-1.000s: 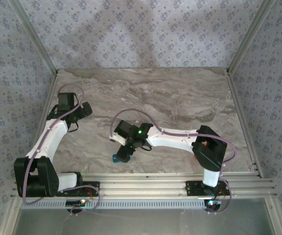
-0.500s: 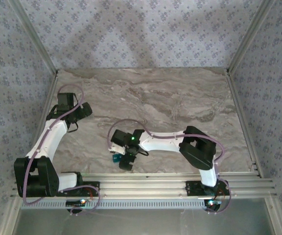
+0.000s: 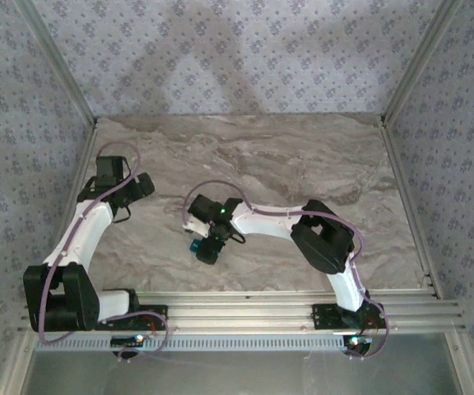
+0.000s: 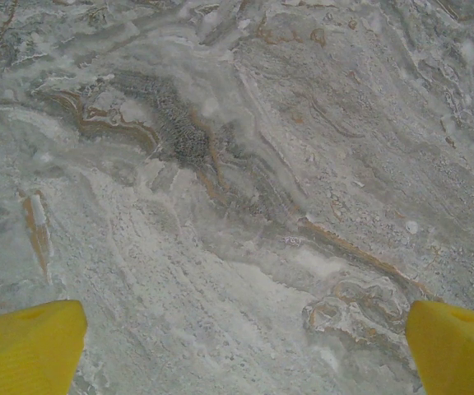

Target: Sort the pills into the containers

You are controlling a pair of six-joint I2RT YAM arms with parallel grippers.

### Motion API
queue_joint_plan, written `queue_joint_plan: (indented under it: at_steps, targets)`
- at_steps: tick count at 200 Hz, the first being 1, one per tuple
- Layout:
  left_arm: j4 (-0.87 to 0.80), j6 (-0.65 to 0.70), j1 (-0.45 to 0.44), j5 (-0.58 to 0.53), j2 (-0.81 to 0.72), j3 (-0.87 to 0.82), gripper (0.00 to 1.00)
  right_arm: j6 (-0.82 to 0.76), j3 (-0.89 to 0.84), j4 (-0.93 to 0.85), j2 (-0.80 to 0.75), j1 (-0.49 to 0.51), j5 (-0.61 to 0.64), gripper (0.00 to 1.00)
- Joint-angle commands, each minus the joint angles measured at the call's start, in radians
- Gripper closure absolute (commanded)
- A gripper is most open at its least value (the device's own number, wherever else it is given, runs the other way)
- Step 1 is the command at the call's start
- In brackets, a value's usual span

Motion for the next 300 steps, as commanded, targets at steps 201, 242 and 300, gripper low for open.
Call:
queue_joint_plan:
  at_steps: [201, 242, 300]
  targets:
    - [-0.039, -0.031, 0.009, 0.04, -0.055, 0.009, 0.01, 0.101, -0.082, 0.036, 0.01, 0.031, 0.009, 0.25]
    - [-0.037, -0.04, 0.01, 0.048, -0.056, 0.01, 0.01, 0.131, -0.13, 0.074, -0.019, 0.048, 0.046, 0.3]
    - [-0.016, -0.158, 0.01, 0.044, -0.058, 0.009, 0.01, 0.158, -0.133, 0.061, -0.036, 0.055, 0.036, 0.61]
